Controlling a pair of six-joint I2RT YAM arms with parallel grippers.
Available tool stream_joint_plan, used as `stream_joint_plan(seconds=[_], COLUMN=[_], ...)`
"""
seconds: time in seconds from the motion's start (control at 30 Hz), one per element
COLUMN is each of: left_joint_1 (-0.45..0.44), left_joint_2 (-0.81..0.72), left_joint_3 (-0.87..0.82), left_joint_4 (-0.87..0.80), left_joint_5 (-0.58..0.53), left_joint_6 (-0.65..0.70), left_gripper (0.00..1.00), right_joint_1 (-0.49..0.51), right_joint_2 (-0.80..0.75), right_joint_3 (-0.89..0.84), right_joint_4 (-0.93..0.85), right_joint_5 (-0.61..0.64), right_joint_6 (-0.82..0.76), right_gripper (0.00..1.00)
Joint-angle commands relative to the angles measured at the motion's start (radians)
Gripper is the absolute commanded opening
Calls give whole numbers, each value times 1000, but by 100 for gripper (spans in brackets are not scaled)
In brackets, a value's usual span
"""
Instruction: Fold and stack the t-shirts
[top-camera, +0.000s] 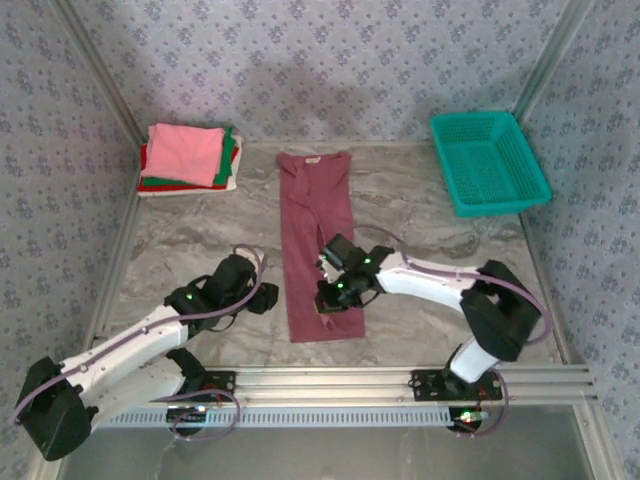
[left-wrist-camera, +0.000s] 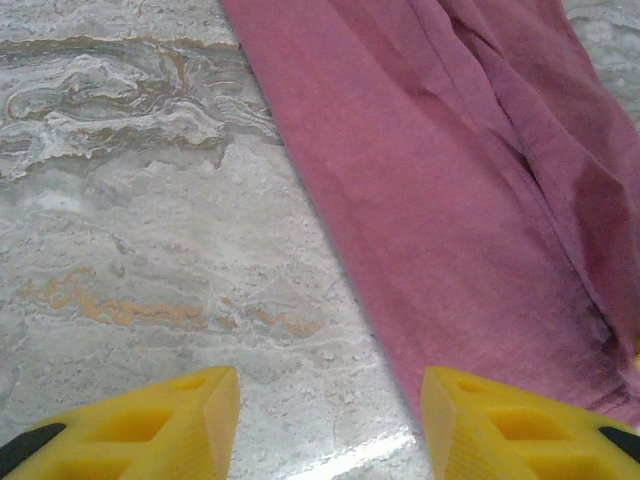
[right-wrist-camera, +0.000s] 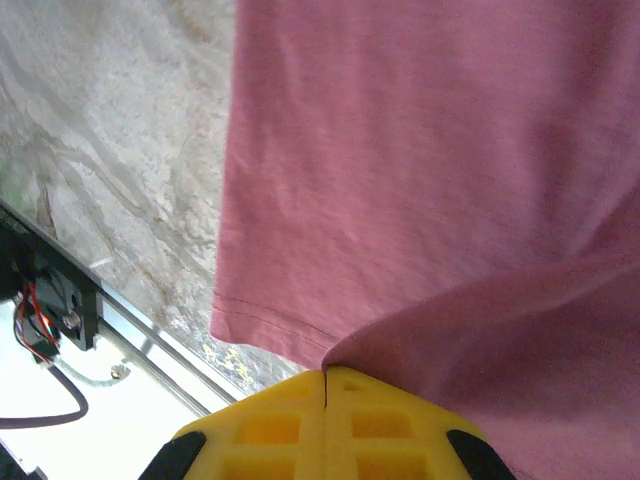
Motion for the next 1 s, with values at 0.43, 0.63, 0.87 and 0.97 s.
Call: stream_joint_plan(seconds=[0.43, 0.63, 0.87, 0.97], left_joint_1=[-3, -3, -3, -4], left_joint_2=[-42, -16, 25, 58], left_joint_3=[-74, -62, -38, -28], left_joint_4=[9, 62, 139, 153], left_joint_5=[-61, -68, -56, -59], left_joint_6=[7, 24, 48, 57], left_gripper=[55, 55, 55, 55], right_joint_1=[79, 41, -207, -290], right_joint_2=[31, -12, -151, -135], right_joint_3=[44, 64, 3, 38], right_joint_4=[-299, -168, 153, 67], right_joint_5=[14, -159, -325, -219], right_joint_6=[-185, -176, -67, -111], right_gripper=[33, 35, 35, 34])
